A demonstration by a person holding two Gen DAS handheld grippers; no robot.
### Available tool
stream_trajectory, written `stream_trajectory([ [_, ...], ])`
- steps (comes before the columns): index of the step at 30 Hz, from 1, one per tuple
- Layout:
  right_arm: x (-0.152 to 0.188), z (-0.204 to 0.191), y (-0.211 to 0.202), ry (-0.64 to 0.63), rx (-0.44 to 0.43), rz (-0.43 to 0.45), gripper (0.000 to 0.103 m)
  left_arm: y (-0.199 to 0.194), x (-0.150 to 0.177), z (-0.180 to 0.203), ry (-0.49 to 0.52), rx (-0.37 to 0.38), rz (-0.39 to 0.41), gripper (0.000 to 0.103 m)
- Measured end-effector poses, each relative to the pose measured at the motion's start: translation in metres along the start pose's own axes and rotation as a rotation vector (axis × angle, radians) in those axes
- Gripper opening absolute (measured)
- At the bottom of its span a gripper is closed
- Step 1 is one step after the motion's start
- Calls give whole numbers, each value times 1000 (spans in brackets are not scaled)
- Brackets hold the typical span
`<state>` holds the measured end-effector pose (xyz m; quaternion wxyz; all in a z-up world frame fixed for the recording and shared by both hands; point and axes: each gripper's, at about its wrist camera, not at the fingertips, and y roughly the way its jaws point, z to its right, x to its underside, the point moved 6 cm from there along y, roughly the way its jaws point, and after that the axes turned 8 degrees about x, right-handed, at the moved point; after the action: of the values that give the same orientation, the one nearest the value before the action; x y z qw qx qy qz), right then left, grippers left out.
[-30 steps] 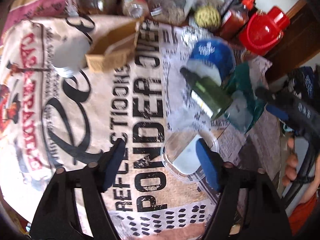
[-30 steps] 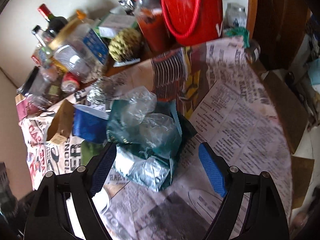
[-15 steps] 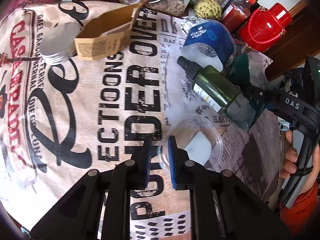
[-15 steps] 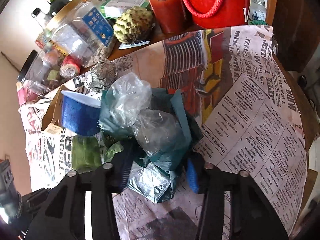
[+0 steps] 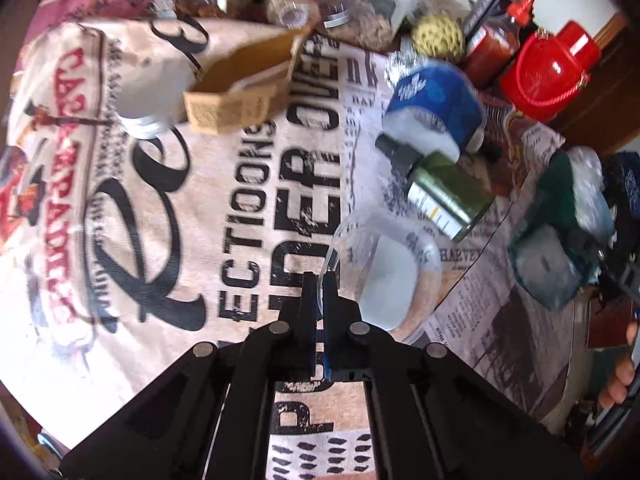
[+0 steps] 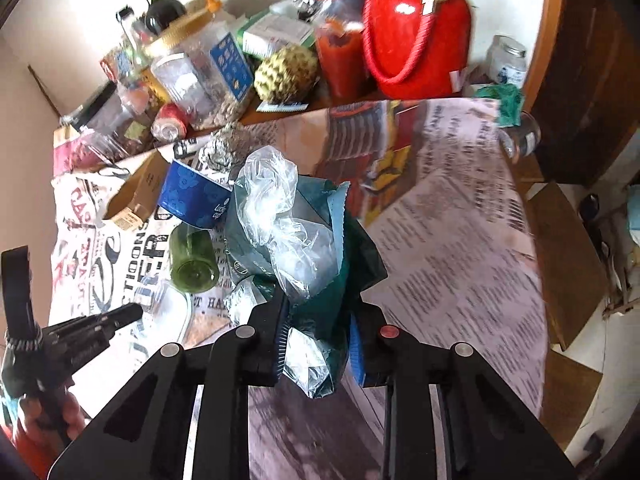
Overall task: Collect trash
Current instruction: 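Grasp the clear plastic container with the left tool while the right tool grasps the green plastic bag, then lift and carry the container and green bag with both tools toward the bucket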
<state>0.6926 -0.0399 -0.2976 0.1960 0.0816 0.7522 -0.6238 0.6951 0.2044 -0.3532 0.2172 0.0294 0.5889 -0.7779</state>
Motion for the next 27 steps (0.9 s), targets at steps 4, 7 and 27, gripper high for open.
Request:
stream_trajectory([
  [4,-1,10,-24,-9,17,46,23,-28,-6,10,15,-24,59,1],
  [7,-3,16,-50,-27,20,97,23,-52,-7,22,21,-40,109,1],
  [27,17,51,-212,-130,-82,431,23,-227,55,148,55,-40,497,1],
])
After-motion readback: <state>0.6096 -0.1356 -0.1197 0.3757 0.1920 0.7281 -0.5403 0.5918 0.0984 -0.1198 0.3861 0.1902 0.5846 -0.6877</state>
